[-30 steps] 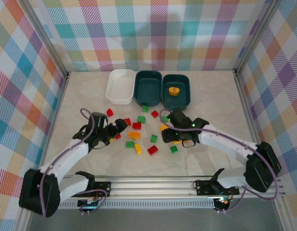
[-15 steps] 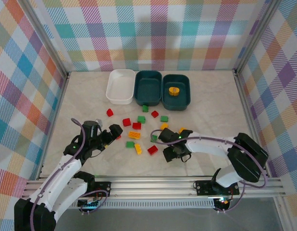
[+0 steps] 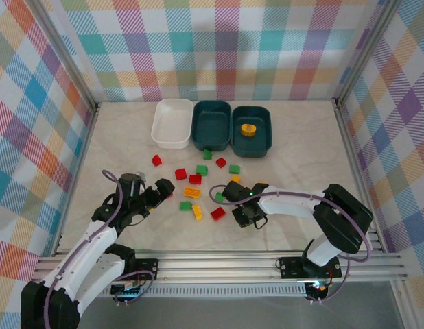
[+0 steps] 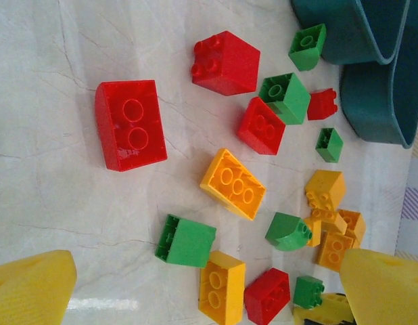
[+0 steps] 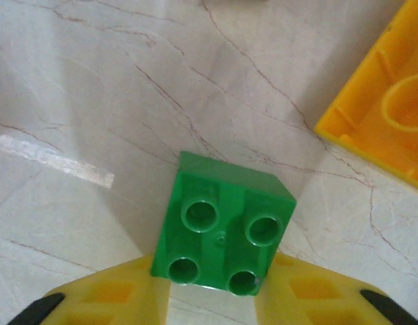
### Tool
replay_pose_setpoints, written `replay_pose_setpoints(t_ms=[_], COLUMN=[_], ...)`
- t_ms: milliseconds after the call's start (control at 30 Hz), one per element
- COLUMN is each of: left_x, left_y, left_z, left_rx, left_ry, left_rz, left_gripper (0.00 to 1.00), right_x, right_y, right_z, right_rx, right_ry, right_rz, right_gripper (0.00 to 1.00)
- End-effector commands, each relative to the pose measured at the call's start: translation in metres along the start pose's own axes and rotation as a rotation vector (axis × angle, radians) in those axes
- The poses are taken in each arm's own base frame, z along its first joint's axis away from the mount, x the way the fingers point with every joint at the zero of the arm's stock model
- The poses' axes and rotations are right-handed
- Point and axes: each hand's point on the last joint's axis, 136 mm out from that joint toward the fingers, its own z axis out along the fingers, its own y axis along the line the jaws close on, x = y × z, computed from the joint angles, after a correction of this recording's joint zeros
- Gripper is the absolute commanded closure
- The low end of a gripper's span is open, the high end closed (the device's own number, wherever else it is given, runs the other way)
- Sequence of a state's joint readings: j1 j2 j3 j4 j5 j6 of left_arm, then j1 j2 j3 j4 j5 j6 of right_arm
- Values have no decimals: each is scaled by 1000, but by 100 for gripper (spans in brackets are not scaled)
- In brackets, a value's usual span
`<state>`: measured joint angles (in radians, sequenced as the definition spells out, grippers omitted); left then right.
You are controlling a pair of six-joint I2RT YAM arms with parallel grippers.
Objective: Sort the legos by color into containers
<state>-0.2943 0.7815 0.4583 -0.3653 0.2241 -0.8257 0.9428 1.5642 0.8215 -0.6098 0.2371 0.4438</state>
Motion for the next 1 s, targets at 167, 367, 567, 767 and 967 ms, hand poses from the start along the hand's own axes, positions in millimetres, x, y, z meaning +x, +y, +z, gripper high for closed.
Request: replay_pose_setpoints(t_ms=[167,367,567,767,967], left_x=[-6,-2,1,4,4], left_y=[-1,-1,0,4,4], left_z=[4,14,23,32,40], left_rx=[-5,-21,-14,-12,-22], left_ry=[-29,22,45,56,79], left_rz=[17,45,50,48,57], left_gripper=[0,0,0,0,0], right_x=[-52,-54,-57,-50,-50], right_y=[0,0,8,7,12], right_z=[-34,-31,-26,-15,-3], right_rx=[-18,20,-22,-2,-22], right_ry=[-175,-106,-66,-16,11], right_rz=[52,71,221,365,405], right_gripper=[68,57,23,30,31])
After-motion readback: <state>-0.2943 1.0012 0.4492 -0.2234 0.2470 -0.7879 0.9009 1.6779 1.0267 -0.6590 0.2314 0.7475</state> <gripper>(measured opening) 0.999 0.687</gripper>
